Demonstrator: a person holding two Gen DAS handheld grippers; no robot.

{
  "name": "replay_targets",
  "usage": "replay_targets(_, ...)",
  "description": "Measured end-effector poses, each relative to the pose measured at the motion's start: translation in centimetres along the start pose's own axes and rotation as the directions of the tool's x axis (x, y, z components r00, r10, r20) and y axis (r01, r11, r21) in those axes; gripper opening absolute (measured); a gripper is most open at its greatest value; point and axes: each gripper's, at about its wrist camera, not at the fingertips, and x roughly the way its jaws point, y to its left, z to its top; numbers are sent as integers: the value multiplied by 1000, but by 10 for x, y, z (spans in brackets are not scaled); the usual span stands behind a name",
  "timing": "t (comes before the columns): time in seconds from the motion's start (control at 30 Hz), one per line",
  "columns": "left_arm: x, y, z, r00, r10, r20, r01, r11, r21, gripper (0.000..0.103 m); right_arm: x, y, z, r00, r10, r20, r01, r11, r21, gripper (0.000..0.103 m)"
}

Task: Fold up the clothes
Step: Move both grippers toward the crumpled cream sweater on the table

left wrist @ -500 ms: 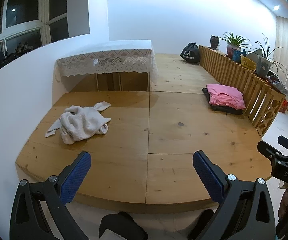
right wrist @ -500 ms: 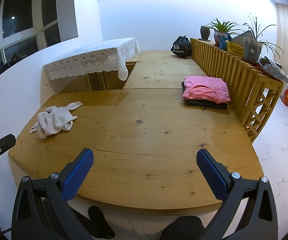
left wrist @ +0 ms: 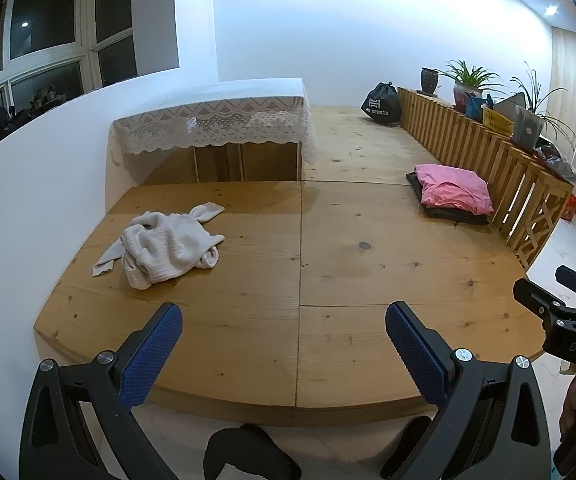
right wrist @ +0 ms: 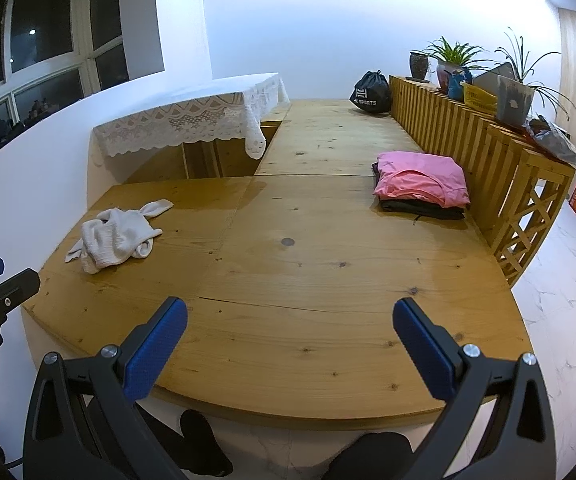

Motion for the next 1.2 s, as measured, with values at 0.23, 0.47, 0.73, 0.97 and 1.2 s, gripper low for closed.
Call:
replay_targets(0.23,-1,17,2,1000,18,0,-18,999,-27,102,5,18,7,1000,30,1,-30,999,-26,103)
replay_targets(0.47,3,43,3,999,54,-1,-54,997,-63,102,17,46,20,997,76,1,-75,995,-64,103)
replay_targets(0.73,19,93,8,994,109,3,-107,987,-119,102,38,89,42,989,149,3,-147,983,-111,103)
replay_targets(0.97,46,147,9,986,161,-42,-166,971,-172,102,82,138,56,980,198,-26,-199,965,-169,103)
replay_targets(1.2,89,209,-2,968,224,-109,-244,944,-224,102,162,188,62,961,256,-99,-271,943,-194,103)
